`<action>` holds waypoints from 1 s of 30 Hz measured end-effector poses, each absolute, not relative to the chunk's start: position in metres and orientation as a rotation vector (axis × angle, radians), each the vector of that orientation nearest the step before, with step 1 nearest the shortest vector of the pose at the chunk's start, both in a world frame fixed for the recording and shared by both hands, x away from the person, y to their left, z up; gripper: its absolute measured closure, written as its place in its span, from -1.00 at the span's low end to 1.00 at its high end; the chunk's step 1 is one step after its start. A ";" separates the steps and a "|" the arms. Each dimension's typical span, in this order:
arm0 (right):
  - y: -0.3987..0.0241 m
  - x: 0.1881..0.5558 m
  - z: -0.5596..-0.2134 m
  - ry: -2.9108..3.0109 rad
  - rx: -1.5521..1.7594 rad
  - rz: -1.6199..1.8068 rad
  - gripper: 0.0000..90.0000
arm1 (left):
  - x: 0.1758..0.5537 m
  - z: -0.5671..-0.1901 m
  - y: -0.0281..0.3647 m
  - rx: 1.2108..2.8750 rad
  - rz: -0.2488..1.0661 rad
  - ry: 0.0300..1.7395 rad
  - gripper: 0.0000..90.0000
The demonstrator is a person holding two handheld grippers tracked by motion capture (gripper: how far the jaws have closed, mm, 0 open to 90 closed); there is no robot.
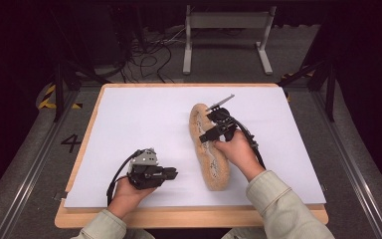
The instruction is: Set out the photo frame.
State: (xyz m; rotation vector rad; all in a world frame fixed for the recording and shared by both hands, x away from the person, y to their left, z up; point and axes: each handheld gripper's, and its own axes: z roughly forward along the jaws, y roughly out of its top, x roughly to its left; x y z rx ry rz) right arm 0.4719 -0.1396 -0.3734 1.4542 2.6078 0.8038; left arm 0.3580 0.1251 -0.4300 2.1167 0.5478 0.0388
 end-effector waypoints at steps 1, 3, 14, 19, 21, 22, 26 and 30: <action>-0.138 0.471 -0.373 2.607 1.441 0.779 0.33 | 0.358 -0.430 0.126 2.118 0.039 0.545 0.77; -0.135 0.471 -0.373 2.607 1.416 0.740 0.38 | 0.359 -0.430 0.126 2.116 0.038 0.548 0.77; -0.133 0.472 -0.372 2.570 1.477 0.703 0.46 | 0.360 -0.429 0.128 2.112 0.040 0.549 0.78; -0.137 0.476 -0.368 2.572 1.519 0.682 0.53 | 0.360 -0.429 0.129 2.108 0.037 0.555 0.79; -0.139 0.477 -0.367 2.580 1.508 0.687 0.63 | 0.360 -0.429 0.129 2.105 0.038 0.556 0.79; -0.141 0.477 -0.366 2.587 1.501 0.701 0.67 | 0.360 -0.429 0.130 2.104 0.036 0.559 0.79; -0.141 0.476 -0.360 2.609 1.430 0.716 0.67 | 0.361 -0.428 0.131 2.101 0.044 0.560 0.79; -0.137 0.474 -0.354 2.630 1.346 0.680 0.67 | 0.361 -0.427 0.134 2.097 0.048 0.566 0.80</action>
